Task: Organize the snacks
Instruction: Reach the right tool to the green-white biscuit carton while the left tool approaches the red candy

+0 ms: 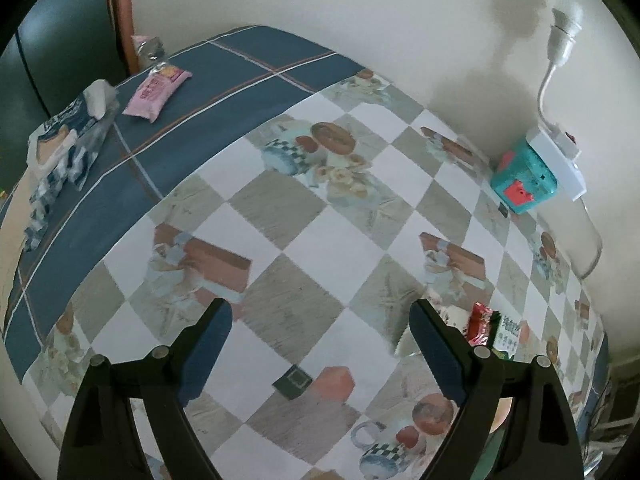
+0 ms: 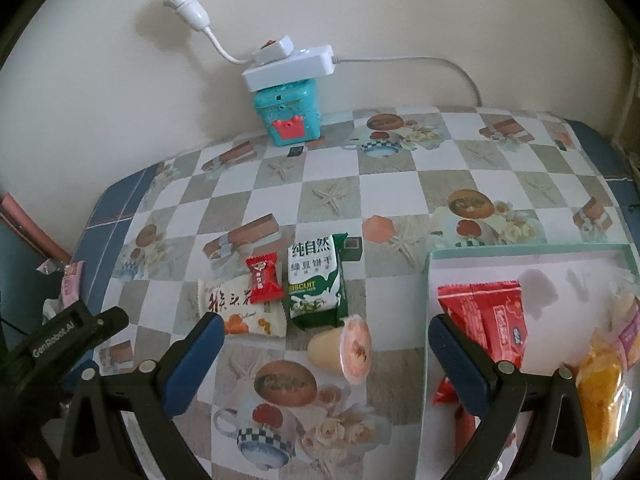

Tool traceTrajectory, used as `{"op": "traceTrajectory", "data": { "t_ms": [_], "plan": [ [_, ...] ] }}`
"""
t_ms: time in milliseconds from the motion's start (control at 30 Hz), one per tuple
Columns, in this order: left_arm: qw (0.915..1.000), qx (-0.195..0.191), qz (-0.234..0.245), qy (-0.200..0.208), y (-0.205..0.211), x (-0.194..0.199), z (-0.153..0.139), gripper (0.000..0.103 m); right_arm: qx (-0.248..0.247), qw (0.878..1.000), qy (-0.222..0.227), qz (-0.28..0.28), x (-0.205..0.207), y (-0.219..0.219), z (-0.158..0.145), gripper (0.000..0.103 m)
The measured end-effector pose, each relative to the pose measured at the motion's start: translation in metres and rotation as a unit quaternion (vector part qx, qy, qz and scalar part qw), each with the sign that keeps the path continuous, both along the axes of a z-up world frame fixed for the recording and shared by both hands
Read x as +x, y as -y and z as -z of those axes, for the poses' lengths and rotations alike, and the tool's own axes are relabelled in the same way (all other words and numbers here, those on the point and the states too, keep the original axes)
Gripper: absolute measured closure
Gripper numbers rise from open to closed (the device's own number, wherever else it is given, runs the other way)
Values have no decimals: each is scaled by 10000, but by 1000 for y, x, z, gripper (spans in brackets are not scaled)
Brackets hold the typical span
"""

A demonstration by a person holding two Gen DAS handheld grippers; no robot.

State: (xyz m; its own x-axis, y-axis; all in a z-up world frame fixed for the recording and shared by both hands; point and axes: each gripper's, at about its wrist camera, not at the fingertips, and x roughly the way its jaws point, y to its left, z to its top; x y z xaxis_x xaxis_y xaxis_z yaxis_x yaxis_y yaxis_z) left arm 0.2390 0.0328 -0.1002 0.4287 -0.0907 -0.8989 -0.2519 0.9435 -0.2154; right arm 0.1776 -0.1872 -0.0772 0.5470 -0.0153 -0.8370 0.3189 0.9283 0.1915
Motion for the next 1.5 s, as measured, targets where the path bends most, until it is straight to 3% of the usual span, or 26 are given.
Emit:
{"op": "traceTrajectory", "data": {
  "t_ms": [333, 633, 967, 1133, 1500],
  "plan": [
    [9993, -64, 357, -55, 30, 16, 15, 12, -120, 9999, 0, -96, 17, 10, 12, 0],
    [9955, -425, 812, -235, 59, 25, 40, 12, -354, 9990, -42, -251, 31, 6, 30, 6],
    [9921, -813, 923, -263, 68, 29, 52, 12, -524, 9985, -47, -149, 28, 17, 29, 11],
    [9930, -708, 909, -243, 67, 29, 51, 12, -466, 9989, 38, 29, 25, 27, 24, 11],
    [9897, -451, 1341, -238, 84, 25, 51, 12, -336, 9988, 148, 319, 20, 40, 17, 12]
  ]
}}
